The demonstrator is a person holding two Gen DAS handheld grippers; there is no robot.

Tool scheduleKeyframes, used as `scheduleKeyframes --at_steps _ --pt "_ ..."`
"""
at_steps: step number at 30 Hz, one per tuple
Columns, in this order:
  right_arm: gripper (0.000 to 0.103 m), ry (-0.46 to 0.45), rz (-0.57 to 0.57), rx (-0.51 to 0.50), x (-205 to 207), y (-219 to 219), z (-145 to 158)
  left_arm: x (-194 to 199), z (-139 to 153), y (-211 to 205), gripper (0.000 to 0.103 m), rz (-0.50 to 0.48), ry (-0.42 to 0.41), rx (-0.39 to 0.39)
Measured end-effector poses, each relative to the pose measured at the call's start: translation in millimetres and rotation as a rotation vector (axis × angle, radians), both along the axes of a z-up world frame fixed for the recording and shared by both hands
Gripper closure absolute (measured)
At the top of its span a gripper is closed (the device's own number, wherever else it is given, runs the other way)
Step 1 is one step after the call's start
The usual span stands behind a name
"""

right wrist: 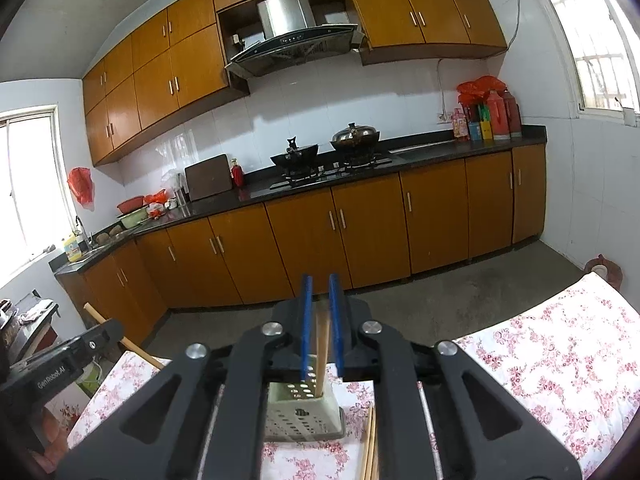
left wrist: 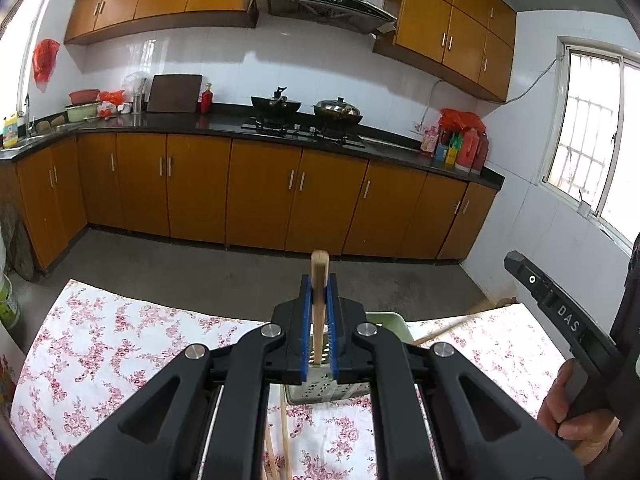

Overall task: Organize utensils
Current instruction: 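Carry the chopstick over the green holder and lower it in, then open the right gripper to release the chopstick into the holder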

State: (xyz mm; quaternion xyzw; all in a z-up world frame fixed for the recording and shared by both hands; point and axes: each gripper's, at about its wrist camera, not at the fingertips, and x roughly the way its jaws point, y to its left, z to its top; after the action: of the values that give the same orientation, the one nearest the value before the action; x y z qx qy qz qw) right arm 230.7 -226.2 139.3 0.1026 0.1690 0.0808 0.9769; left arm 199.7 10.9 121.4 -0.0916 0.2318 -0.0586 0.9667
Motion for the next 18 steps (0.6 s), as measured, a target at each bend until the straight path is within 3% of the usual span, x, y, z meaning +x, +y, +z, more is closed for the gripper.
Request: scheduleKeyframes --at_steps 5,9,11,15,18 --pt "0.075 -0.011 -0.027 0.018 -17 -19 3 -11 7 6 0.093 0.008 -0.019 -0.015" --pt "0.072 -0.005 -0.064 0.025 -37 -39 -1 -25 12 14 0.076 0.029 -0.048 -0.031" --pt "0.072 0.014 -0.086 0.019 -48 -49 -9 -33 12 20 0.076 0.039 -0.056 -0.034" --pt "0.072 0.091 -0.129 -0.010 -65 -68 -43 -51 1 36 0.075 0.073 -0.051 -0.033" --pt "0.072 0.213 -0.133 -0.038 -67 -75 -86 -61 -24 48 0.075 0.102 0.003 -0.018"
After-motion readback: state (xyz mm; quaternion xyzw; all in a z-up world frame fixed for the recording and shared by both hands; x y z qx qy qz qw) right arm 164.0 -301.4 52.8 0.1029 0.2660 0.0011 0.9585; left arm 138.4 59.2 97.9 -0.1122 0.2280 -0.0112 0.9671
